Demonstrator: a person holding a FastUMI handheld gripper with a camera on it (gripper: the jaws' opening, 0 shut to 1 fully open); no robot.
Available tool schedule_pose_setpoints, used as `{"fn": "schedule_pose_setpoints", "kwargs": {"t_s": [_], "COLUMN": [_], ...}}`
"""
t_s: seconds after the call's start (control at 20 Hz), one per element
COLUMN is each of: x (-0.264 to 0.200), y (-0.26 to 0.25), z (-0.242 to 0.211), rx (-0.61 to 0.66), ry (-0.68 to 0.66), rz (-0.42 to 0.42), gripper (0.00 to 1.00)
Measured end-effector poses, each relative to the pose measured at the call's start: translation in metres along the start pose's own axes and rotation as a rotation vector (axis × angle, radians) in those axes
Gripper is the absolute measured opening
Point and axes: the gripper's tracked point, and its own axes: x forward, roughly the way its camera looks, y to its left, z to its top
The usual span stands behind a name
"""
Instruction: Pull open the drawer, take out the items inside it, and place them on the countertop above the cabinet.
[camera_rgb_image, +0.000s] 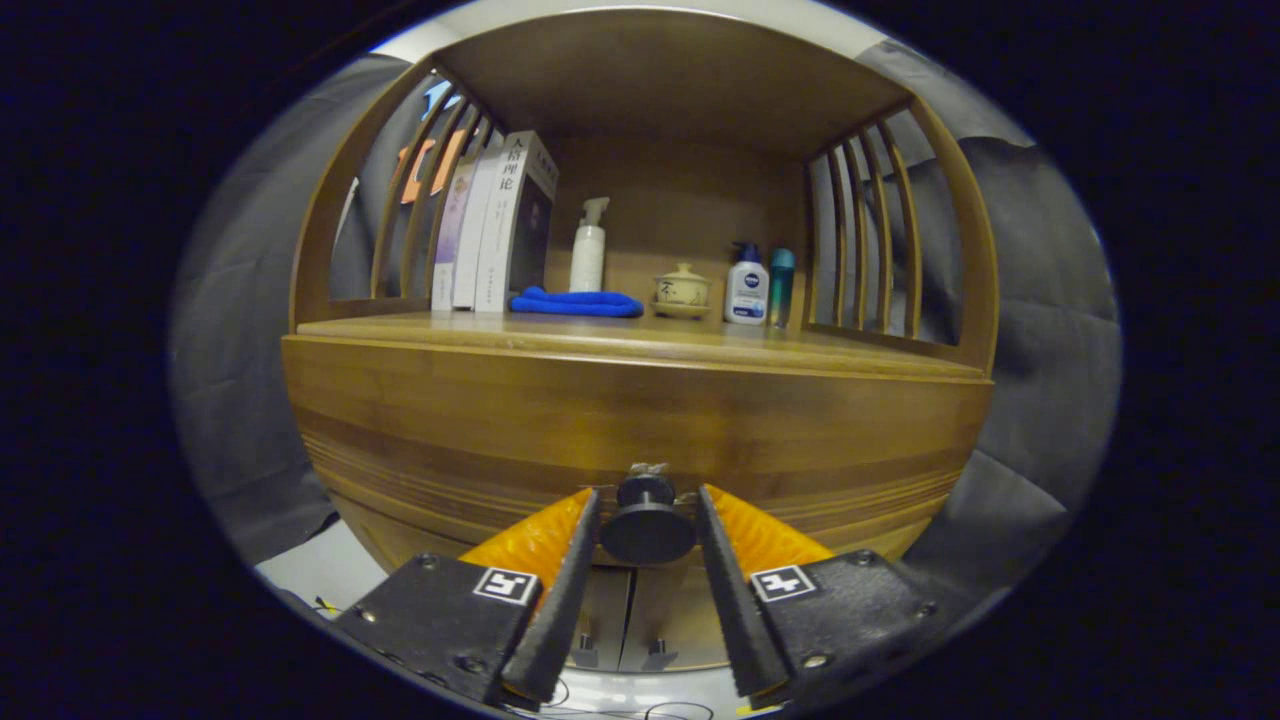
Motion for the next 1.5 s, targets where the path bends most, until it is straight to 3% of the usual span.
{"fn": "schedule_pose_setpoints", "kwargs": {"t_s": [0.15, 0.35, 0.55, 1.5], "x": [0.004, 0.003, -0.004, -0.136], "y": [-0.001, 0.000, 0.000, -0.007], "z": [-0.001, -0.002, -0.003, -0.045], "rx": [0.014, 0.018, -0.013, -0.025], "ry": [0.005, 0.035, 0.041, 0.108], "rz": [0.019, 0.019, 0.018, 0.067], "gripper": [0.46, 0.39, 0.38, 0.37]}}
